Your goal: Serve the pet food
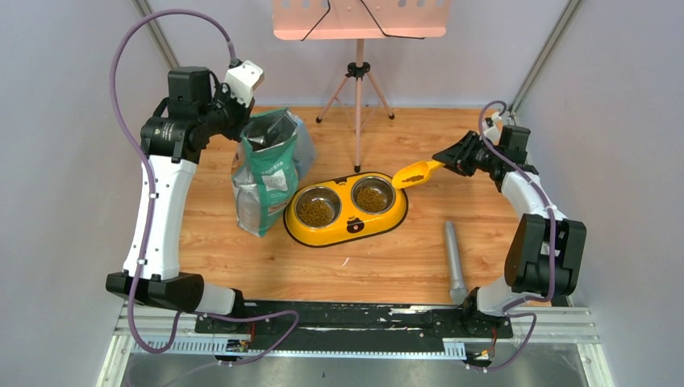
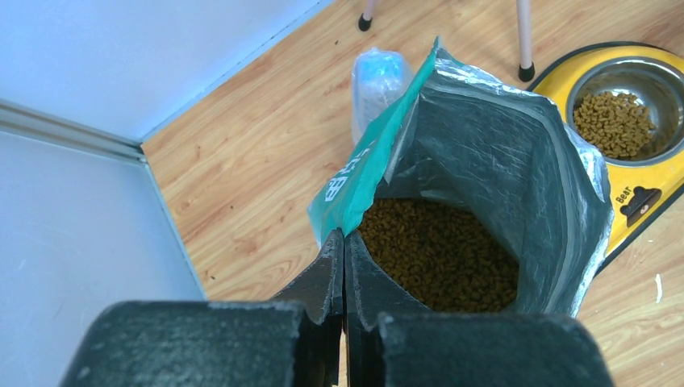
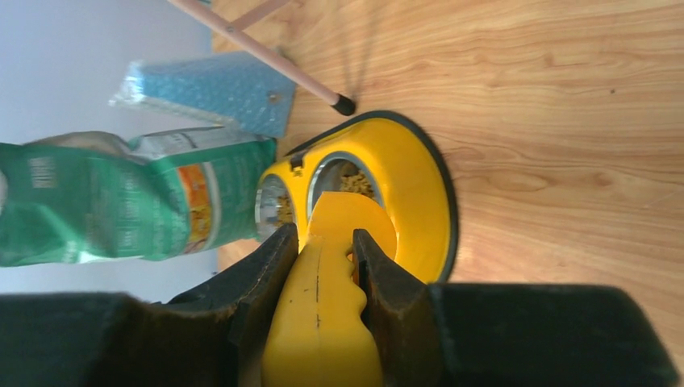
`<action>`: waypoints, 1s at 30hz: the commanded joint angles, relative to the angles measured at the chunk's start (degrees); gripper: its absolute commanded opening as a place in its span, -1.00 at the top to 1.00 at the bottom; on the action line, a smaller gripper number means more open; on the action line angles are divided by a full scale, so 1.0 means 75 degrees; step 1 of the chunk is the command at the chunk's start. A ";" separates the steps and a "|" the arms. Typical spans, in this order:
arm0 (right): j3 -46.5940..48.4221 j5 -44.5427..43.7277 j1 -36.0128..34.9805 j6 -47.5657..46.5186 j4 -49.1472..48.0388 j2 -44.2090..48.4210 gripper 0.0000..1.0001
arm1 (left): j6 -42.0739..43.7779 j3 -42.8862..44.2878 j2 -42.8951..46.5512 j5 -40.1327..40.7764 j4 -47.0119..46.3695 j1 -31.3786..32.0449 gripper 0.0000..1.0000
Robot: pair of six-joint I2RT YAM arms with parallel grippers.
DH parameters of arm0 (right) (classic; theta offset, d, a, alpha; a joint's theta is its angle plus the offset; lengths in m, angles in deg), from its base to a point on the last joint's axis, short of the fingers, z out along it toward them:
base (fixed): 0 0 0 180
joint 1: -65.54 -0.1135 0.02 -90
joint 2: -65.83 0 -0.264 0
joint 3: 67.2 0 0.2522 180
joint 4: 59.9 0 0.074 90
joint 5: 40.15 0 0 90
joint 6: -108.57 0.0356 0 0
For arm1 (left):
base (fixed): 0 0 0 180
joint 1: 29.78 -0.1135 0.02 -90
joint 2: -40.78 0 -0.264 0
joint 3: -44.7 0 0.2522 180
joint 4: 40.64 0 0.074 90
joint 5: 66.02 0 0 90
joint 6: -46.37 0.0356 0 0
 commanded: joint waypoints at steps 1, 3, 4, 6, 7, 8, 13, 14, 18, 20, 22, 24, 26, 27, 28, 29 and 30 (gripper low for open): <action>0.0550 -0.0973 -0.0498 -0.1338 0.0447 -0.0016 1.00 | 0.0126 0.0062 0.0396 -0.0087 -0.0558 -0.0034 1.00; 0.0641 -0.1094 -0.0688 -0.1483 0.0522 -0.0020 1.00 | 0.0100 0.0046 0.0405 -0.0120 -0.0566 -0.0034 1.00; 0.0687 -0.1160 -0.0786 -0.1568 0.0561 -0.0022 1.00 | 0.0095 0.0044 0.0406 -0.0124 -0.0561 -0.0034 1.00; 0.0776 -0.1476 -0.1064 -0.1842 0.0644 0.0008 1.00 | 0.0079 0.0015 0.0435 -0.0144 -0.0550 -0.0028 1.00; 0.0811 -0.1682 -0.1239 -0.2015 0.0695 0.0026 1.00 | 0.0093 -0.0004 0.0465 -0.0146 -0.0553 -0.0033 1.00; 0.0852 -0.1866 -0.1375 -0.2263 0.0750 0.0054 1.00 | 0.0109 -0.0024 0.0477 -0.0157 -0.0536 -0.0033 1.00; 0.1156 -0.2989 -0.2379 -0.3074 0.1017 0.0186 1.00 | 0.0188 -0.0116 0.0613 -0.0124 -0.0524 -0.0034 1.00; 0.1288 -0.3144 -0.2455 -0.3081 0.1117 0.0204 1.00 | 0.0223 -0.0155 0.0641 -0.0110 -0.0516 -0.0034 1.00; 0.1894 -0.4137 -0.3116 -0.4152 0.1458 0.0348 1.00 | 0.0304 -0.0301 0.0750 -0.0031 -0.0508 -0.0039 1.00; 0.2023 -0.4495 -0.3431 -0.4882 0.1498 0.0509 1.00 | 0.0287 -0.0349 0.0787 -0.0062 -0.0490 -0.0035 1.00; 0.2020 -0.4567 -0.3639 -0.5343 0.1502 0.0740 1.00 | 0.0245 -0.0370 0.0804 -0.0094 -0.0476 -0.0034 1.00; 0.1905 -0.4551 -0.3779 -0.5688 0.1512 0.0959 1.00 | 0.0215 -0.0390 0.0806 -0.0114 -0.0481 -0.0028 1.00; 0.2019 -0.4365 -0.3813 -0.5719 0.1784 0.1105 1.00 | 0.0214 -0.0381 0.0796 -0.0113 -0.0485 -0.0033 1.00; 0.2215 -0.4081 -0.3809 -0.5633 0.2030 0.1160 1.00 | 0.0218 -0.0367 0.0795 -0.0122 -0.0479 -0.0034 1.00; 0.2522 -0.3555 -0.3805 -0.5535 0.2335 0.1203 1.00 | 0.0224 -0.0359 0.0771 -0.0123 -0.0476 -0.0034 1.00; 0.2853 -0.2818 -0.3801 -0.5417 0.2601 0.1233 1.00 | 0.0229 -0.0356 0.0759 -0.0133 -0.0454 -0.0034 1.00; 0.3243 -0.1957 -0.3810 -0.5152 0.2744 0.1245 1.00 | 0.0230 -0.0353 0.0745 -0.0141 -0.0446 -0.0034 1.00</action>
